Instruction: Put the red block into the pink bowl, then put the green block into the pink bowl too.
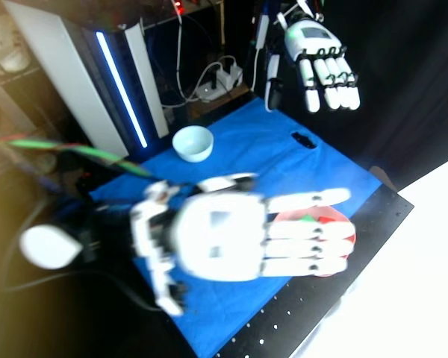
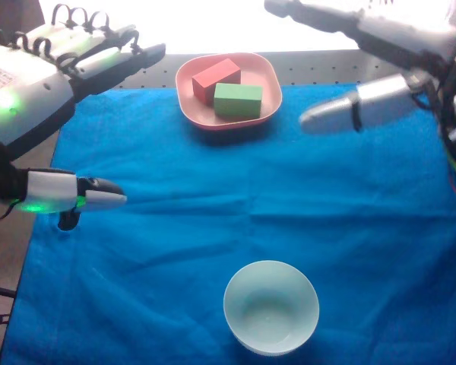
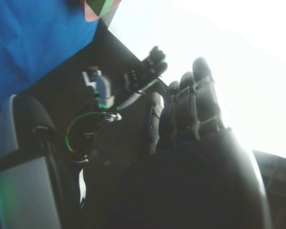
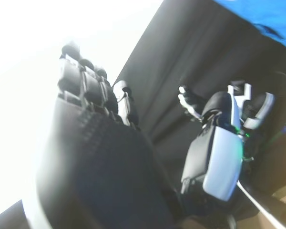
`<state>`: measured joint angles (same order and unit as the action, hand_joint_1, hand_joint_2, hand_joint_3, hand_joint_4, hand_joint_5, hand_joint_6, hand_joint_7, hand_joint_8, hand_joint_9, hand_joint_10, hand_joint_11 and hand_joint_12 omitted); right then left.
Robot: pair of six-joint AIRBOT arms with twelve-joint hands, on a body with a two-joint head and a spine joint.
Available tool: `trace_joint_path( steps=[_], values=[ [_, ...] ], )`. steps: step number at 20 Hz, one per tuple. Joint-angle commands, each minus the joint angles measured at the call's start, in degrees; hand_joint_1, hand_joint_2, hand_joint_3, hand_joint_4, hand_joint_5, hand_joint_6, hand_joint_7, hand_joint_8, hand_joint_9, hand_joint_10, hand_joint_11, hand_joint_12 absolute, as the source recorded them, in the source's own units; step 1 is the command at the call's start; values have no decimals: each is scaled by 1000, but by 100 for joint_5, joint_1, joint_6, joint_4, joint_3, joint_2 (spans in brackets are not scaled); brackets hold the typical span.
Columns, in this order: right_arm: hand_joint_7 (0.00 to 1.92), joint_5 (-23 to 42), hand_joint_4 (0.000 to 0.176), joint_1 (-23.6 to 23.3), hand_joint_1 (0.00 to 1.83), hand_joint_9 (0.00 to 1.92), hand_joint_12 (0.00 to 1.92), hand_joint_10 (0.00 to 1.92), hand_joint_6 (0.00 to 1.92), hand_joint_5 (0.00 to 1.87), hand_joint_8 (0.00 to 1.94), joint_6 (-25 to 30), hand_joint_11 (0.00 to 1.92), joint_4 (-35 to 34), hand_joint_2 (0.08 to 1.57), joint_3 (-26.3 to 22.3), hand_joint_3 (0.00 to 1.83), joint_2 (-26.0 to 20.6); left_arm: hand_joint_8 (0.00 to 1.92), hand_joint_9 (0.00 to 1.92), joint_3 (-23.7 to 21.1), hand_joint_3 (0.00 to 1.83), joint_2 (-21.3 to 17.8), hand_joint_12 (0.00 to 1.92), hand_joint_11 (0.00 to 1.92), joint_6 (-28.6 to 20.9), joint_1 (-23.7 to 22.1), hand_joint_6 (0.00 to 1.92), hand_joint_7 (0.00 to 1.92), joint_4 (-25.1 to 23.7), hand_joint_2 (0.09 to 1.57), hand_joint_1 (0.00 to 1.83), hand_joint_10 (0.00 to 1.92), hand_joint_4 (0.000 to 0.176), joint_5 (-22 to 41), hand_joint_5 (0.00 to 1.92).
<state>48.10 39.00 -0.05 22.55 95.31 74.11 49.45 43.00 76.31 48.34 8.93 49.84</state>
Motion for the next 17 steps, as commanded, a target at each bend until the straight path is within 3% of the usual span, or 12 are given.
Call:
trace_joint_path(
  steps=[1, 2, 4, 5, 6, 7, 8, 9, 10, 11, 14, 17],
  values=[
    [0, 1312, 176, 188, 698, 0, 0, 0, 13, 51, 0, 27, 0, -628, 825, -182, 0, -147, 0, 0, -41, 0, -92, 7, 0, -2, 24, 0, 0, 51, 857, 904, 0, 97, 761, 64],
    [0, 1628, 161, 444, 727, 0, 0, 0, 18, 72, 0, 27, 0, -855, 806, -371, 0, -302, 0, 0, -88, 0, -141, 1, 0, -3, 68, 0, 0, 51, 855, 900, 0, 105, 810, 63],
    [43, 2319, 167, 1102, 590, 20, 29, 3, 6, 61, 5, -167, 43, -1511, 765, -924, 0, -739, 0, 0, -181, 0, -262, 0, 0, -8, 180, 0, 0, 59, 837, 876, 0, 137, 932, 20],
    [43, 2536, 167, 1295, 590, 20, 29, 3, 6, 61, 5, -322, 43, -1711, 765, -1096, 0, -869, 0, 0, -211, 0, -304, 0, 0, -28, 230, 0, 0, 76, 837, 876, 0, 137, 995, 20],
    [42, 2967, 117, 1713, 667, 3, 5, 0, 19, 101, 4, -565, 8, -2124, 761, -1418, 0, -1102, 0, 0, -259, 0, -393, 0, 0, -227, 380, 0, 0, 90, 814, 944, 0, 131, 1182, 3],
    [11, 3166, 124, 1906, 730, 0, 0, 0, 7, 79, 0, -630, 1, -2294, 788, -1556, 0, -1198, 0, 0, -268, 0, -423, 0, 0, -402, 475, 0, 0, 90, 815, 953, 0, 137, 1326, 0],
    [1, 3614, 102, 2370, 763, 0, 0, 0, 0, 41, 0, -713, 0, -2680, 810, -1831, 5, -1368, 0, 0, -277, 0, -467, 0, 0, -802, 765, 0, 0, 95, 824, 965, 0, 163, 1680, 0],
    [1, 3896, 102, 2706, 763, 0, 0, 0, 0, 41, 0, -757, 0, -2939, 810, -1993, 5, -1464, 0, 0, -320, 0, -492, 0, 0, -897, 938, 0, 0, 169, 824, 965, 0, 163, 1918, 0],
    [0, 4142, 84, 2971, 786, 0, 0, 0, 0, 38, 0, -821, 0, -3174, 813, -2162, 5, -1559, 0, 0, -379, 0, -516, 0, 0, -900, 1086, 0, 0, 235, 820, 937, 0, 143, 2109, 0],
    [9, 4532, 108, 3470, 805, 0, 0, 0, 9, 64, 3, -962, 0, -3574, 795, -2470, 0, -1732, 0, 0, -485, 0, -551, 0, 0, -901, 1305, 0, 0, 338, 787, 872, 0, 169, 2427, 0],
    [0, 5234, 101, 4312, 782, 0, 0, 0, 0, 35, 0, -1054, 0, -4231, 832, -2870, 13, -1956, 0, 0, -634, 0, -565, 0, 0, -961, 1714, 0, 0, 593, 823, 805, 0, 142, 2956, 0],
    [0, 5286, 106, 4429, 764, 0, 0, 0, 0, 29, 0, -1056, 0, -4359, 819, -2919, 6, -1993, 0, 0, -627, 3, -533, 0, 0, -1199, 1930, 0, 0, 755, 839, 749, 0, 145, 3228, 0]
  ],
)
